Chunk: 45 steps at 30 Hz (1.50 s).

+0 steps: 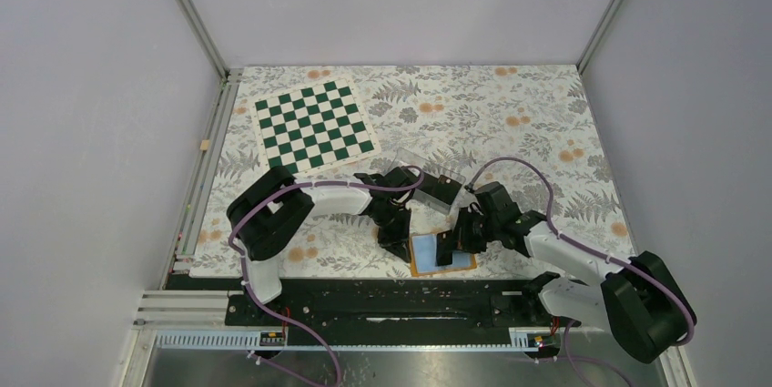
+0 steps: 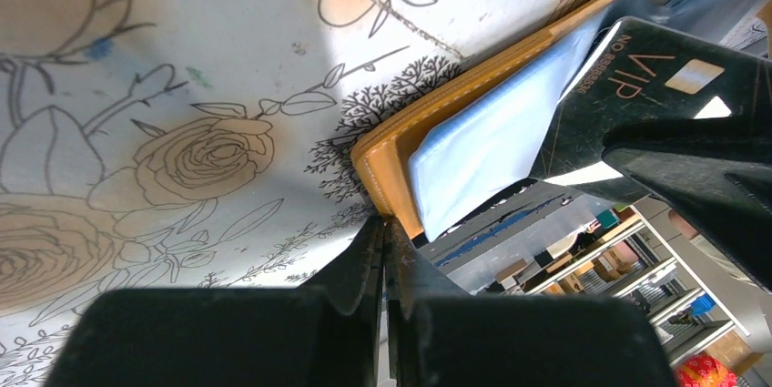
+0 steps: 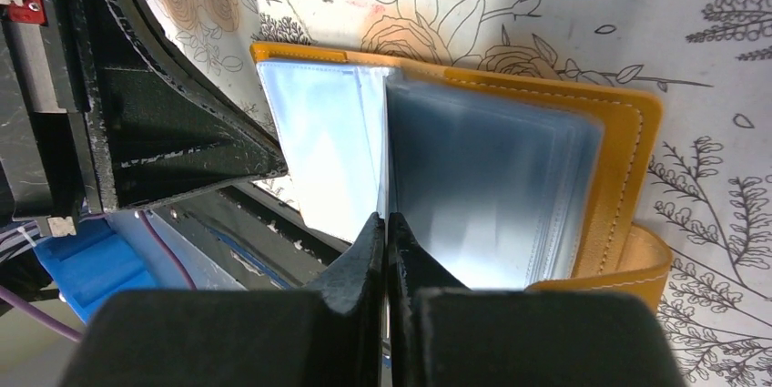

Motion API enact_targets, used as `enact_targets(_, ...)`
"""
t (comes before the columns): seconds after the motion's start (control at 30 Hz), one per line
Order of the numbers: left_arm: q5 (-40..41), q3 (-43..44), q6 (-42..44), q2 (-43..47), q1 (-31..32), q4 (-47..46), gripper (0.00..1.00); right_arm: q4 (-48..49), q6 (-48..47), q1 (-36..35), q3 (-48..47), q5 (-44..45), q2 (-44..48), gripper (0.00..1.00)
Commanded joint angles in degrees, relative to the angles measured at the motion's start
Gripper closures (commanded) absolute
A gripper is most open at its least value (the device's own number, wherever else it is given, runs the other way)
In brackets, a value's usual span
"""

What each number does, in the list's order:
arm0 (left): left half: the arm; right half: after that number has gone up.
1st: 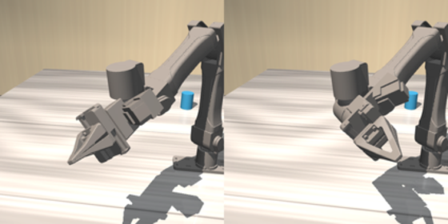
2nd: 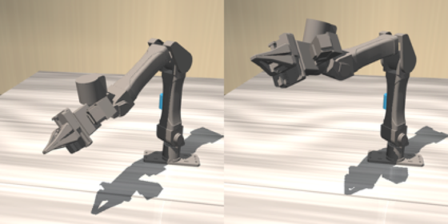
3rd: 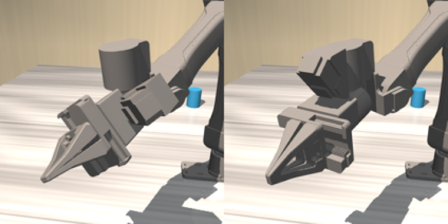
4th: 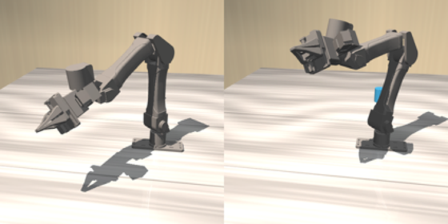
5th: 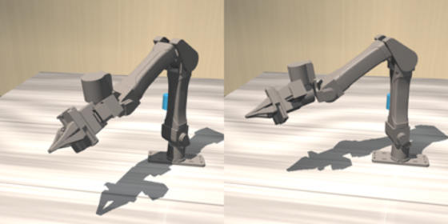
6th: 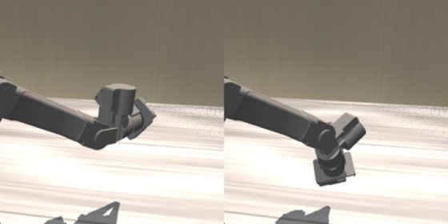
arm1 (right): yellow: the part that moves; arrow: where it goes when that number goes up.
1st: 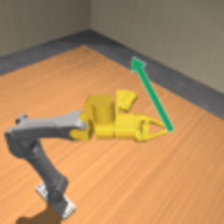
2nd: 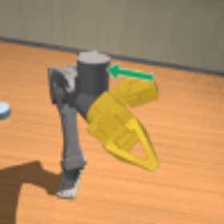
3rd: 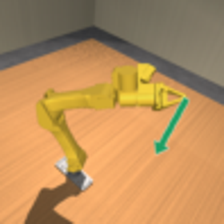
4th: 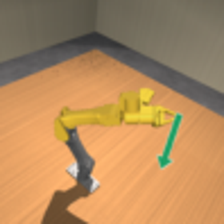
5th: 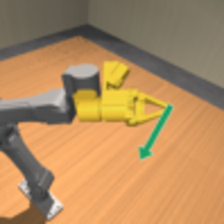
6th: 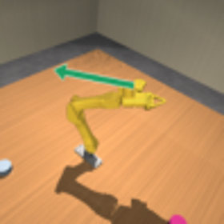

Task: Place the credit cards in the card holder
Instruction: Insert the credit card into the card holder.

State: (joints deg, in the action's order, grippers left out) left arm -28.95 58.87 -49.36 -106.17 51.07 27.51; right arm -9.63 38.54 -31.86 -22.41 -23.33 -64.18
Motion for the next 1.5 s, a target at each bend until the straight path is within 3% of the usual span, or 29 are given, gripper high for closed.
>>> enact_targets(0.0,4.8,-0.4,0.8,-2.5,0.2,-2.5,1.0,2.4,1.7,0.0,0.9,5.6,1.2,1.0)
enact_targets(0.5,4.4,-0.5,0.4,-3.1,0.2,-3.4,1.0,11.9,5.2,2.6,3.6,-4.9,-4.1,1.0)
enact_targets(1.47,5.0,1.6,1.6,-4.3,0.2,-1.1,1.0,-6.8,-0.8,2.6,-3.7,-6.7,-7.8,1.0)
